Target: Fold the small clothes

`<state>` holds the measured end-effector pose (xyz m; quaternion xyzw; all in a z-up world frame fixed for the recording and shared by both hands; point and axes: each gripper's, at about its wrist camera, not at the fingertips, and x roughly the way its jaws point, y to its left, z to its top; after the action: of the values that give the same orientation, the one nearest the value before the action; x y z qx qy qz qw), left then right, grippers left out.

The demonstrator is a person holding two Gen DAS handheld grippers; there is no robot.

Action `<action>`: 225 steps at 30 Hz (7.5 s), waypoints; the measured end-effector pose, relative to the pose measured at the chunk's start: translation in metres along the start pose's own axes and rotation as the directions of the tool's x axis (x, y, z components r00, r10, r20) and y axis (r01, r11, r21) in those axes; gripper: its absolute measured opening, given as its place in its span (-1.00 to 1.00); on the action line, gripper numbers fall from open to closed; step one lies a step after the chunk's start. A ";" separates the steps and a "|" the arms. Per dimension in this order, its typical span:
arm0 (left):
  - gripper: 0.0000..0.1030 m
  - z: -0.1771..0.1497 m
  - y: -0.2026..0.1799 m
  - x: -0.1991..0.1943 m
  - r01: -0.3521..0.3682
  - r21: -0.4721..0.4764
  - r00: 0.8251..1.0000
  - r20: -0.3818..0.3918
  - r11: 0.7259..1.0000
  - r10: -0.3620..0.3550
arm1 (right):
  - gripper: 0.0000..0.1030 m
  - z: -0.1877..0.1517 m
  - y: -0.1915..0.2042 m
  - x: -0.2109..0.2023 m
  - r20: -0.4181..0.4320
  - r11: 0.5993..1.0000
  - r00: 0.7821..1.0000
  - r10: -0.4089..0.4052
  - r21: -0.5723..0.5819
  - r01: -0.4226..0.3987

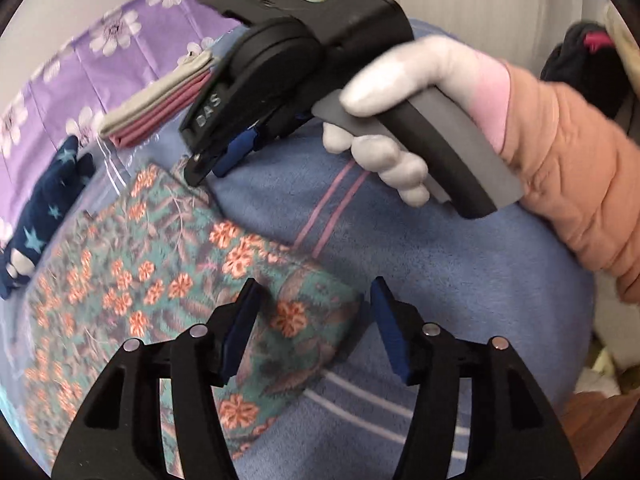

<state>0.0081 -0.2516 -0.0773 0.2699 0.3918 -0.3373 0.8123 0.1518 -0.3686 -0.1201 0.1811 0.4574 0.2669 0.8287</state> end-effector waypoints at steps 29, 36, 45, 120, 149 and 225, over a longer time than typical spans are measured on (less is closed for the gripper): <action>-0.40 -0.008 0.013 0.002 0.224 -0.153 0.975 0.036 0.962 -0.221 | -0.84 0.018 0.004 0.000 0.145 0.996 0.985 -0.094 0.016 0.093; -0.16 -0.012 -0.009 -0.004 0.269 -0.090 0.963 0.047 0.959 -0.266 | -0.84 0.007 0.048 0.000 0.045 0.992 0.997 0.061 -0.118 -0.055; -0.16 -0.058 0.014 -0.039 0.365 -0.204 0.931 0.109 0.908 -0.350 | -0.87 -0.009 0.042 0.013 0.017 0.981 0.988 -0.154 -0.120 0.155; -0.74 -0.383 0.290 -0.201 0.086 -0.809 0.952 0.239 0.581 0.193 | -0.16 -0.169 0.413 0.178 -0.124 0.354 0.982 -0.146 -0.933 -0.065; -0.19 -0.333 0.342 -0.100 0.313 -0.796 0.947 0.305 0.517 -0.104 | -0.08 -0.230 0.429 0.219 0.303 0.037 0.918 -0.255 -0.946 0.322; -0.73 0.089 0.181 0.073 -0.056 -0.396 0.995 -0.098 0.917 0.019 | -0.87 -0.120 0.074 -0.033 0.284 0.985 0.959 -0.011 0.170 -0.039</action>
<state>0.2198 -0.2251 -0.0572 0.1217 0.4838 -0.2221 0.8377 0.0139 -0.3230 -0.1200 0.2924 0.3542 0.2033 0.8647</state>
